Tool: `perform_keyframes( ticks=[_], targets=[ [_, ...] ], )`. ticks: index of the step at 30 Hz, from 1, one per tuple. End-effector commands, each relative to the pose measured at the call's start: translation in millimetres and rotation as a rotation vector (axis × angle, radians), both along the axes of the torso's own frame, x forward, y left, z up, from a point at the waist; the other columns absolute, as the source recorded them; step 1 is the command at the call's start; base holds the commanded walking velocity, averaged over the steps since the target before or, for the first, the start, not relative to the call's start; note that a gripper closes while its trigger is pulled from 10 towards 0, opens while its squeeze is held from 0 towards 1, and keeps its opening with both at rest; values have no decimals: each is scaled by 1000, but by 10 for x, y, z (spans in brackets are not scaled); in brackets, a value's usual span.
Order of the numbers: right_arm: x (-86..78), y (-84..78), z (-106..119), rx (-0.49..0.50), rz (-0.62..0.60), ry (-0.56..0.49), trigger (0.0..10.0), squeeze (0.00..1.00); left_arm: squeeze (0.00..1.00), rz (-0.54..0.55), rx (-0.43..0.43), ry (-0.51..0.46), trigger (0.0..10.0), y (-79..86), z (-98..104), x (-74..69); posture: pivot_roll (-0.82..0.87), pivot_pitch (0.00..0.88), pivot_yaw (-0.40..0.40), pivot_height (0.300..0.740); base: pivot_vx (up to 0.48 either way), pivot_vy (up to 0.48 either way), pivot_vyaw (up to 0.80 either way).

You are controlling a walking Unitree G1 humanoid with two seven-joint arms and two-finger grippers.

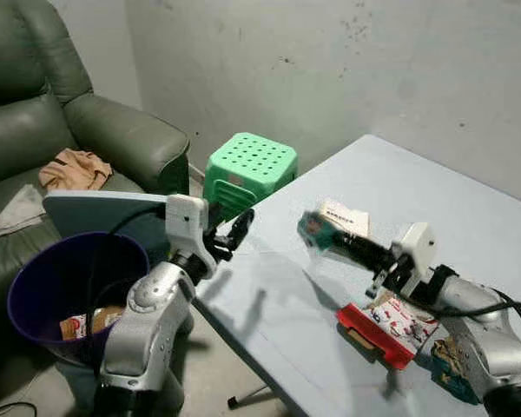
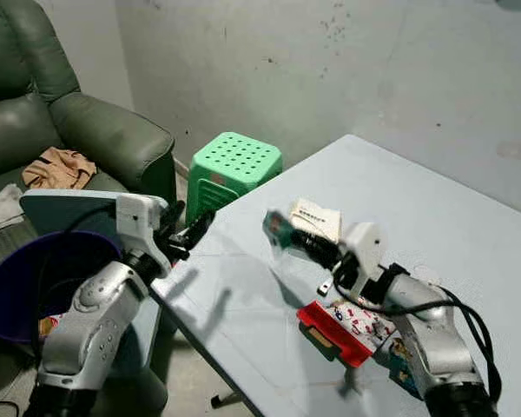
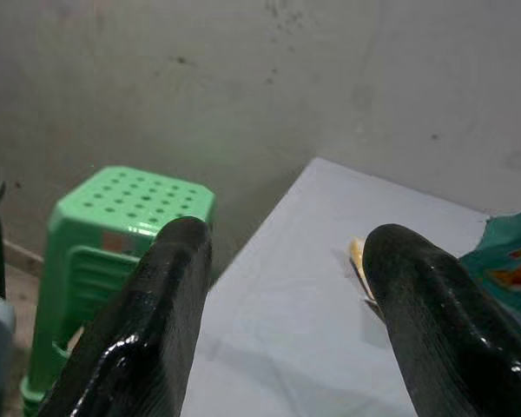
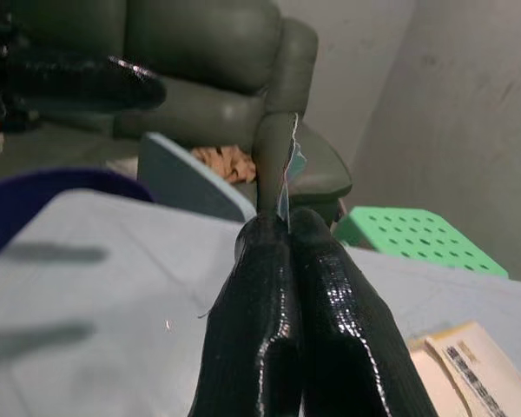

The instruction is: Picking trash to rubbish bin

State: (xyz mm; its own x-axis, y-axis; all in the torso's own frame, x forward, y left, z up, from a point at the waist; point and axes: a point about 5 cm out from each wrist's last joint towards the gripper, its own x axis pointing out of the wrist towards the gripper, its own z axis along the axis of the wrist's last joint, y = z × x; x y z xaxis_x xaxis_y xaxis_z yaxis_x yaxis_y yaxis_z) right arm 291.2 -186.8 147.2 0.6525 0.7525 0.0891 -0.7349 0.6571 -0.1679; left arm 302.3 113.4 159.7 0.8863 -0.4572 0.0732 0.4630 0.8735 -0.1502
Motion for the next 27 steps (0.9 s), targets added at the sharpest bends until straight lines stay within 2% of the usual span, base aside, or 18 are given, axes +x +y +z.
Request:
perform_keyframes(
  ticks=[1, 4, 5, 12, 13, 16, 18, 19, 20, 21, 22, 24, 26, 27],
  targets=[
    [-10, -14, 85, 28, 11, -19, 10000, 0, 0, -42, 11, -33, 10000, -16, 61, 31, 65, 19, -86, 740, 0, 0, 0],
    [-11, -10, 89, 28, 16, -19, 10000, 0, 0, -51, 19, -43, 10000, -12, 74, 37, 66, 13, -84, 740, 0, 0, 0],
    [-12, -7, 107, 22, 38, -14, 10000, 0, 0, -104, 30, -56, 10000, -20, 110, 45, 66, 7, -82, 740, 0, 0, 0],
    [23, -8, 181, 19, 51, -32, 10000, 0, 0, -216, 39, -63, 10000, -62, 181, 31, 66, 0, -80, 740, 0, 0, 0],
    [50, -1, 213, 21, 38, -36, 10000, 0, 0, -260, 52, -71, 10000, -64, 206, 10, 66, 0, -78, 740, 0, 0, 0],
    [85, 2, 238, 20, -1, -53, 10000, 0, 0, -234, 59, -63, 10000, -10, 214, 37, 67, 0, -74, 740, 0, 0, 0],
    [127, 1, 233, 44, -65, -39, 10000, 0, 0, -155, 59, -69, 10000, 58, 225, 96, 69, 0, -72, 740, 0, 0, 0],
    [127, 1, 233, 44, -65, -39, 10000, 0, 0, -155, 59, -69, 10000, 58, 225, 96, 69, 0, -72, 740, 0, 0, 0],
    [197, -5, 238, 74, -204, -57, 10000, 0, 0, -7, 38, -72, 10000, 159, 244, 193, 72, 0, -72, 740, 0, 0, 0],
    [197, -5, 238, 74, -204, -57, 10000, 0, 0, -7, 38, -72, 10000, 159, 244, 193, 72, 0, -72, 740, 0, 0, 0],
    [246, -9, 215, 94, -304, -47, 10000, 0, 0, 86, 22, -64, 10000, 207, 245, 238, 72, 0, -73, 740, 0, 0, 0],
    [262, -8, 194, 103, -333, -28, 10000, 0, 0, 116, 20, -60, 10000, 218, 242, 247, 72, 0, -73, 740, 0, 0, 0],
    [285, 3, 147, 136, -458, -16, 10000, 0, 0, 194, -45, -38, 10000, 219, 212, 233, 71, 0, -74, 740, 0, 0, 0],
    [291, 1, 115, 146, -507, -2, 10000, 0, 0, 221, -38, -44, 10000, 208, 197, 217, 72, 0, -75, 740, 0, 0, 0]
  ],
)
